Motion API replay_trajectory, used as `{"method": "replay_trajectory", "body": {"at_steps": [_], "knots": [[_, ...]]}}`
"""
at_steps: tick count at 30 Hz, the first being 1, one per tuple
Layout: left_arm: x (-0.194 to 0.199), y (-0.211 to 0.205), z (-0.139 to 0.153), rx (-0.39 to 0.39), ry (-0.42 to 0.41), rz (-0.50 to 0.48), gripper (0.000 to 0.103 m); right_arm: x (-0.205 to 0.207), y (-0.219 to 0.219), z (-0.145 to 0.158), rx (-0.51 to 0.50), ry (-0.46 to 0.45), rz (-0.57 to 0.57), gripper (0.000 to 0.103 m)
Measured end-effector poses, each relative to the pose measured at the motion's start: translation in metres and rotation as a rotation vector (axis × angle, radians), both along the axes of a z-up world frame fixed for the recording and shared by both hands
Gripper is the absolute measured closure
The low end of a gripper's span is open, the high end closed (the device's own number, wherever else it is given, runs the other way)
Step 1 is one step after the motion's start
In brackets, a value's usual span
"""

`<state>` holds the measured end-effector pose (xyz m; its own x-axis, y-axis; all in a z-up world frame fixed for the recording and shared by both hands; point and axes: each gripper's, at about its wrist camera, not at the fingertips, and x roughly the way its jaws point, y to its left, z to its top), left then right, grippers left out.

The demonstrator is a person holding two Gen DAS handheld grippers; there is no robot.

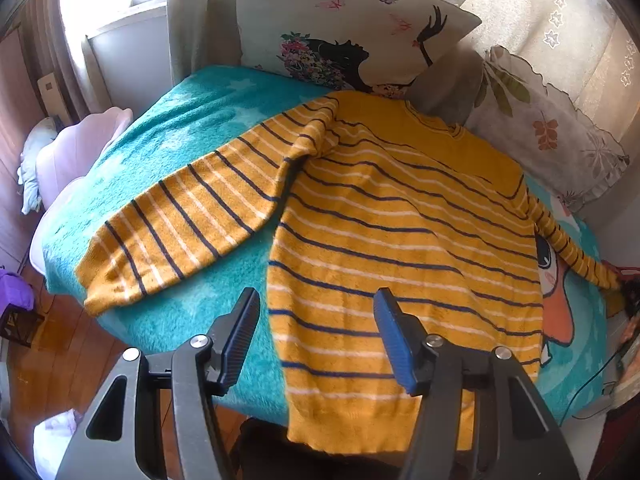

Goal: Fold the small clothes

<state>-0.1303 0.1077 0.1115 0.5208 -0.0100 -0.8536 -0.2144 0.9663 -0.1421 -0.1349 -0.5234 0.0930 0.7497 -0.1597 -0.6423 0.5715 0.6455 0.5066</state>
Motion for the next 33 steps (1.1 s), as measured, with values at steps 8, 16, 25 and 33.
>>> {"method": "replay_trajectory", "body": {"at_steps": [8,16,25,33], "knots": [[0.027,0.040,-0.011,-0.082,-0.014,-0.033,0.045,0.087,0.165,0.062,-0.137,-0.042,0.408,0.097],[0.029,0.109,-0.018,-0.087,-0.014,-0.007,0.043,0.187,0.352,0.034,-0.091,0.010,0.740,0.097],[0.023,0.175,-0.043,-0.117,0.048,0.055,0.043,0.260,0.477,-0.025,-0.188,0.158,0.871,0.097],[0.020,0.205,-0.051,-0.143,0.059,0.094,0.043,0.267,0.567,-0.040,-0.567,0.234,0.983,0.053]]}}
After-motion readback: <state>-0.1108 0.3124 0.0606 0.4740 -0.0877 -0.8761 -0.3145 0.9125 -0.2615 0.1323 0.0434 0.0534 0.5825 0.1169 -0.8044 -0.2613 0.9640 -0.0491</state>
